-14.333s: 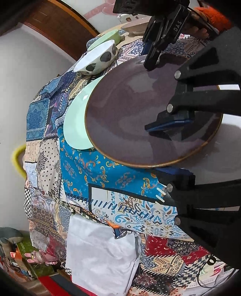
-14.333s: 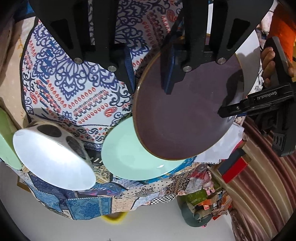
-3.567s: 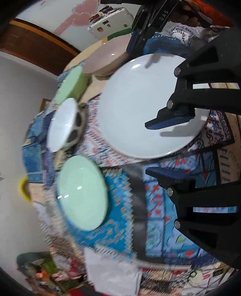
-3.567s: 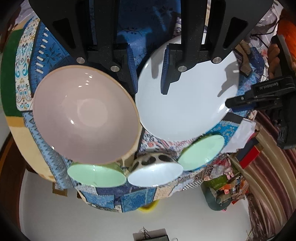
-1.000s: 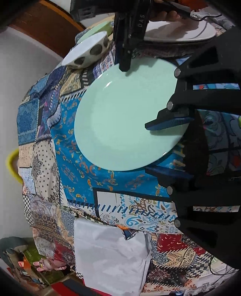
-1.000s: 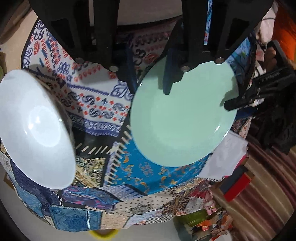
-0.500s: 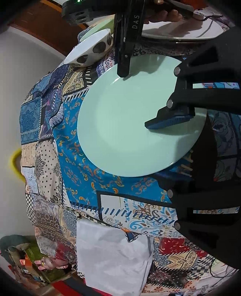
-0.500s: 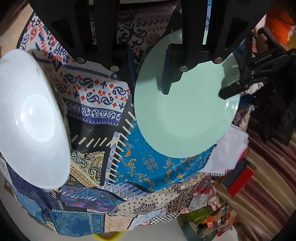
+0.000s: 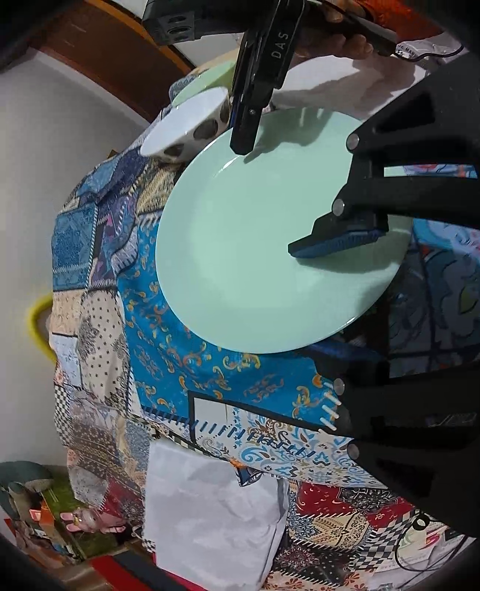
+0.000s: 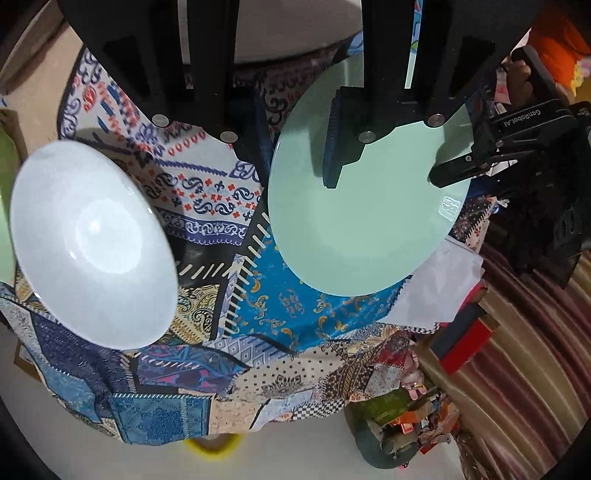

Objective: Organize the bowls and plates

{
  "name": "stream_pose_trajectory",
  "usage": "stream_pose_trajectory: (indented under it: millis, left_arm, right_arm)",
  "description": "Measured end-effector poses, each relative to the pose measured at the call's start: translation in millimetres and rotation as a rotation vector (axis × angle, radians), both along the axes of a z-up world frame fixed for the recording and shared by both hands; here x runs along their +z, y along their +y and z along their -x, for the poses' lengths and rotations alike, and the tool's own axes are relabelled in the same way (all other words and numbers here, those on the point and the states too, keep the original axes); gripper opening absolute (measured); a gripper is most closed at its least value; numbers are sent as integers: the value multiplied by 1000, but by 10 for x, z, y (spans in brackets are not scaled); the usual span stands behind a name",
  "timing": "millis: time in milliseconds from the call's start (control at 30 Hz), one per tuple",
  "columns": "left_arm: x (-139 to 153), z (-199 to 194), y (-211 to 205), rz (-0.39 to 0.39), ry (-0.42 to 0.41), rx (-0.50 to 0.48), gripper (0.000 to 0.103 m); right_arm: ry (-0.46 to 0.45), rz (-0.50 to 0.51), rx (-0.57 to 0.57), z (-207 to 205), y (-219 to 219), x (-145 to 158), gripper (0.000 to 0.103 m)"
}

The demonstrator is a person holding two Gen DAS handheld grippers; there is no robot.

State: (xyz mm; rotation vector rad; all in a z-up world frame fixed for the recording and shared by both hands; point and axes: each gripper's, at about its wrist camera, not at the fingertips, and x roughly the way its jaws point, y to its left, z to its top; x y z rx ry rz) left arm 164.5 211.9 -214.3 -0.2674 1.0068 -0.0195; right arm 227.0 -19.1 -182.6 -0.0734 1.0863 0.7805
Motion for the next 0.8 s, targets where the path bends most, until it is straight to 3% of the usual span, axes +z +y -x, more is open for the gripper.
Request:
stream_pose_trajectory:
  millis: [433,800]
  left_arm:
    - [577,377,-328,-44,-83,-30,43]
    - [839,620,-695,-61,-125,-64,43]
  right_arm:
    - [-80,-56,-23,315,-299,408,25]
    - [-119,-92,-56,588,-701,623,25]
